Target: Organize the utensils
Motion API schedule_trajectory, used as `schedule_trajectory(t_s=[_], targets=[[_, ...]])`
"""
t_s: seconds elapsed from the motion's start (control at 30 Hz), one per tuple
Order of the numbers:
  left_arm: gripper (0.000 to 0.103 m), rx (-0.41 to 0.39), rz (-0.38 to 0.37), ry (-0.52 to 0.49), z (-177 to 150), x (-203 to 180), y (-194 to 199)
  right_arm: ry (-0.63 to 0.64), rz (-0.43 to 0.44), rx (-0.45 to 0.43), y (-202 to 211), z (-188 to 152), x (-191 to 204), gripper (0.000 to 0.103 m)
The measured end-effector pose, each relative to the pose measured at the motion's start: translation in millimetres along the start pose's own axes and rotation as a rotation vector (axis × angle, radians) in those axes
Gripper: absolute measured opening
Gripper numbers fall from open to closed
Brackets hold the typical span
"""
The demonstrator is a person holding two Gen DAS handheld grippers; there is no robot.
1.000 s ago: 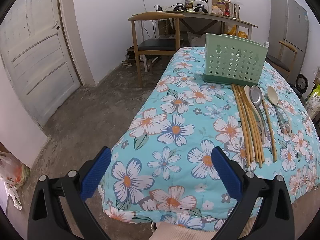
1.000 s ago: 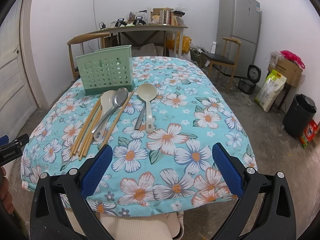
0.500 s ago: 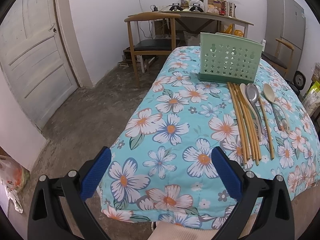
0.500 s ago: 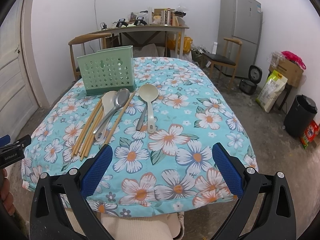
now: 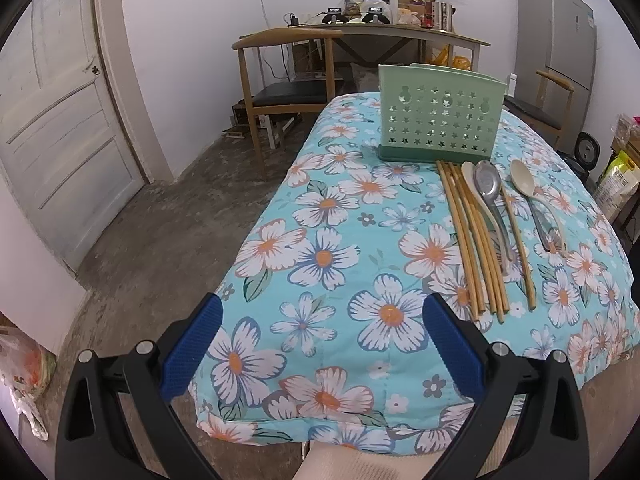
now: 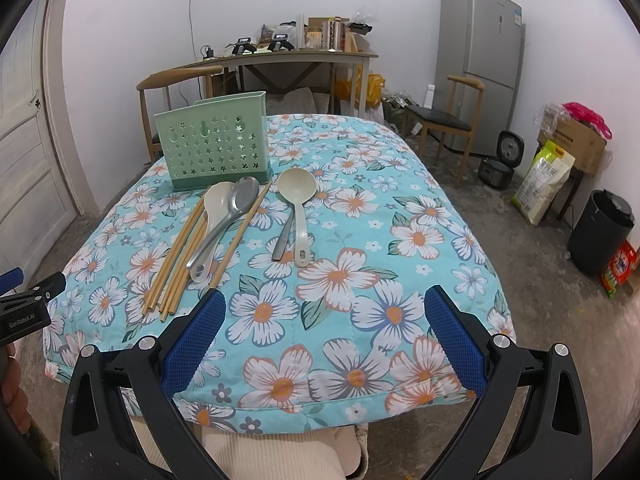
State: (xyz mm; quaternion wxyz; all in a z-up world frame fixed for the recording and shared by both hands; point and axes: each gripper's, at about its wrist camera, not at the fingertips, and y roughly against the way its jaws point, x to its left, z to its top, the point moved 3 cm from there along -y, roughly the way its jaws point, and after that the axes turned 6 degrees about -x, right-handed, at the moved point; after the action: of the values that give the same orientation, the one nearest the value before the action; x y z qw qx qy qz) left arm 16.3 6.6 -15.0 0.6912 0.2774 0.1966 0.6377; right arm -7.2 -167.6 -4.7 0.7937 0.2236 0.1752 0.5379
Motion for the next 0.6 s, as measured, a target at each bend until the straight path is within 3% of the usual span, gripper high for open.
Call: schedule_trajectory(t_s=[0.6], targets=[[0.097,0.004,-0.02,-0.027,0.0,-7.7,0.0,0.0,0.0,0.001,-0.3,0.5,0.7,0.095]])
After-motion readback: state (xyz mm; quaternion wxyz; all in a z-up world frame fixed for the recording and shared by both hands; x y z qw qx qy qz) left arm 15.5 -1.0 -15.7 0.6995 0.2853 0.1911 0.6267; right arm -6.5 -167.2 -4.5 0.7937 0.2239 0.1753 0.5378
